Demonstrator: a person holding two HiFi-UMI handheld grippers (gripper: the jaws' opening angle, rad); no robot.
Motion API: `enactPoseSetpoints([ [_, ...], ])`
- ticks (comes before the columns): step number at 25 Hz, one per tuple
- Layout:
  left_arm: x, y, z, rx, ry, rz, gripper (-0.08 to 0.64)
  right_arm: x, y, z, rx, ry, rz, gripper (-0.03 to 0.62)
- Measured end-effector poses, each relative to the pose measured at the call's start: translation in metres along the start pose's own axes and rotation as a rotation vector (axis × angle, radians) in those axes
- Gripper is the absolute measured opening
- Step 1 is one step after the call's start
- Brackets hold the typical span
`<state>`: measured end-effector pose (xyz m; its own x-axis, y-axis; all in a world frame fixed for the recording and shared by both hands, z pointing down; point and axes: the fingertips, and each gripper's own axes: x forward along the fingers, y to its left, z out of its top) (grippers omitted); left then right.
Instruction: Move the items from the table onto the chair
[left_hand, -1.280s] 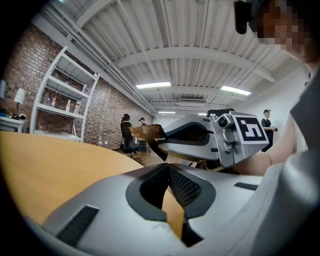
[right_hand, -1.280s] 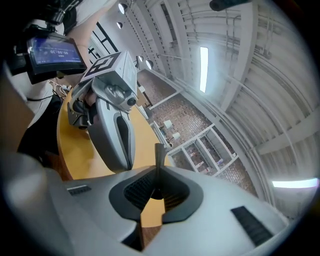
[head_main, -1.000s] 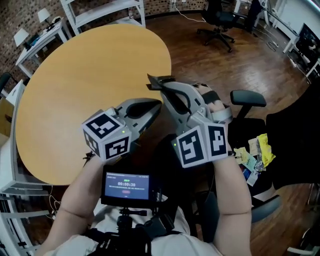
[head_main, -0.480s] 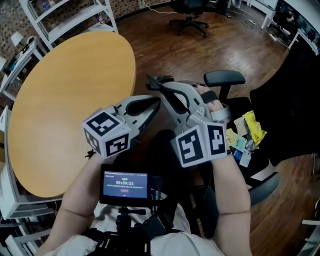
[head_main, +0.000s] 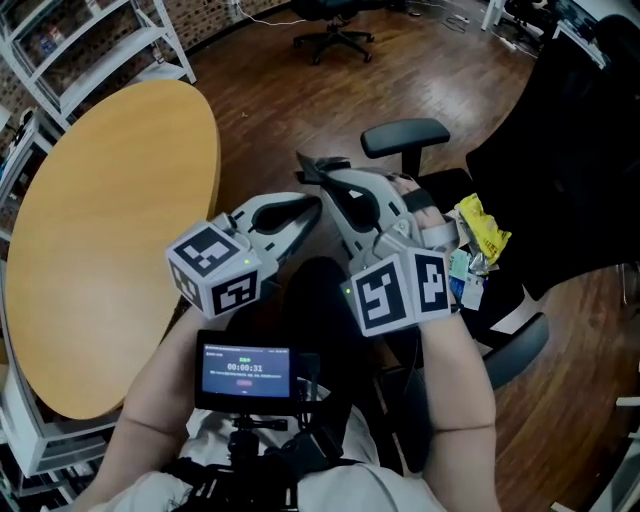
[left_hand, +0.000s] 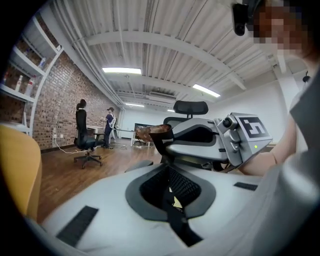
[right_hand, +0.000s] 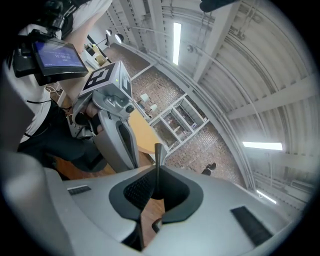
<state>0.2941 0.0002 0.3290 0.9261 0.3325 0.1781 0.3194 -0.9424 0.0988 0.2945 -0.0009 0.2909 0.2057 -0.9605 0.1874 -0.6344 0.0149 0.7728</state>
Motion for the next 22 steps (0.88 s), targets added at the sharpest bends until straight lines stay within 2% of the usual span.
enactPoseSetpoints([
  [6,0.035,-0.024,-0.001,0.002,0.009,-0.094,0.011,-0.025,-0.008,-0.033,0.057,0.086,-0.040,0.025],
  [10,0.063,-0.042,-0.009,0.026,0.029,-0.174,0.011,-0.046,-0.007,-0.070,0.119,0.181,-0.082,0.025],
  [18,0.117,-0.076,-0.059,0.004,0.077,-0.296,0.011,-0.089,0.015,-0.164,0.287,0.346,-0.158,0.025],
  [22,0.144,-0.087,-0.092,0.029,0.123,-0.348,0.011,-0.106,0.035,-0.220,0.412,0.461,-0.188,0.025],
])
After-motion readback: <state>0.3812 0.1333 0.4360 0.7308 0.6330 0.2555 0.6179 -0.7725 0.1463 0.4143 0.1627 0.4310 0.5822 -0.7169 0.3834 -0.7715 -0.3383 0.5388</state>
